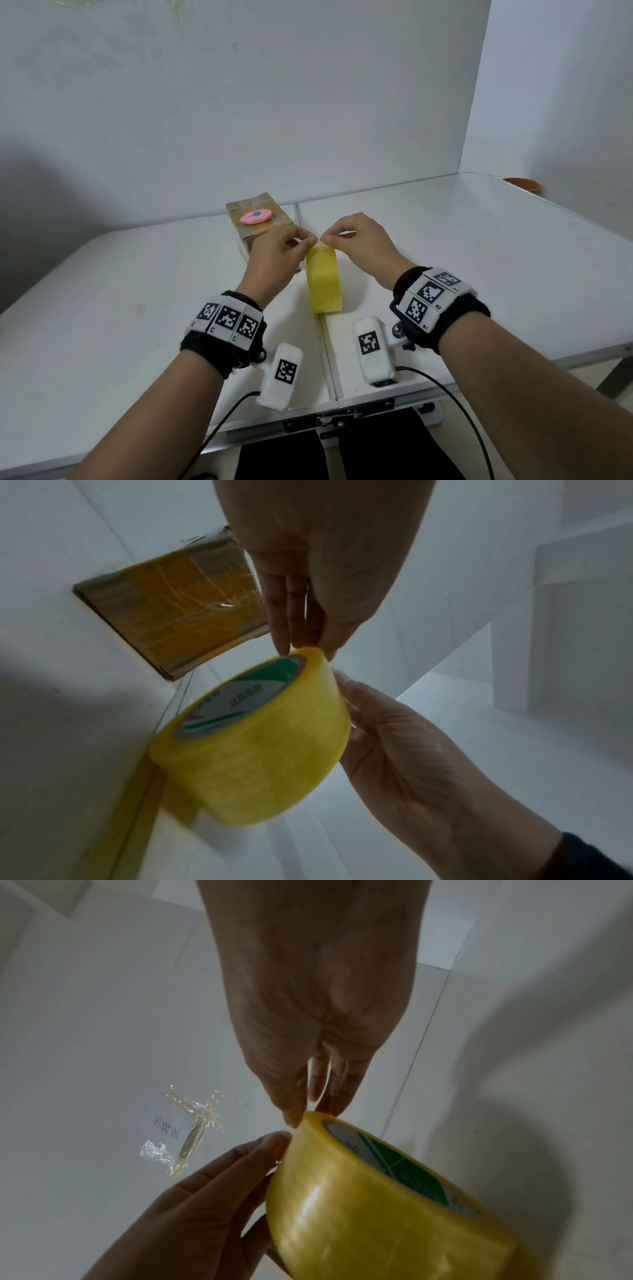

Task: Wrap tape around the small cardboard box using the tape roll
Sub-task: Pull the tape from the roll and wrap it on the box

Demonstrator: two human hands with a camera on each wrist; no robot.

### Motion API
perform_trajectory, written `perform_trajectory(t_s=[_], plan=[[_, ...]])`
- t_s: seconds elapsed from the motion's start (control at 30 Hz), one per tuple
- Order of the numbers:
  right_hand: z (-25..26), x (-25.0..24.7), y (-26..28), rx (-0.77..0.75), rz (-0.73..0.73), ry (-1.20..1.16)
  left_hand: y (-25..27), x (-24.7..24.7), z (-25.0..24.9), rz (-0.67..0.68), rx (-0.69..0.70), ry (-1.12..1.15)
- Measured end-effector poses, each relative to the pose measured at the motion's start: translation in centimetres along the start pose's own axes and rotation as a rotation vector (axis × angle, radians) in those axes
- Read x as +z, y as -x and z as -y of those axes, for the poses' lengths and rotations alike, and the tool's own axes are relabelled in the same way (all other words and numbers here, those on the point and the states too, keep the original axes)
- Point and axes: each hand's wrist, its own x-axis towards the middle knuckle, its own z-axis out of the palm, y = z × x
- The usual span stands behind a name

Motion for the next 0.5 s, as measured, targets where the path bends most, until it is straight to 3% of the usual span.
perform_trajectory(t_s=[0.2, 0.4, 0.5], plan=[[0.0, 0.2, -0.2, 0.019, 0.044, 0.025, -0.2, 0.0, -0.1, 0.045, -0.133, 0.079], [-0.2, 0.6, 0.3, 0.322, 0.215, -0.2, -1.1, -0.3, 0.1, 0.147, -0.345, 0.261], [0.3, 0.2, 0.4, 0.341, 0.211, -0.248, -1.2, -0.5, 0.0, 0.22, -0.396, 0.341]])
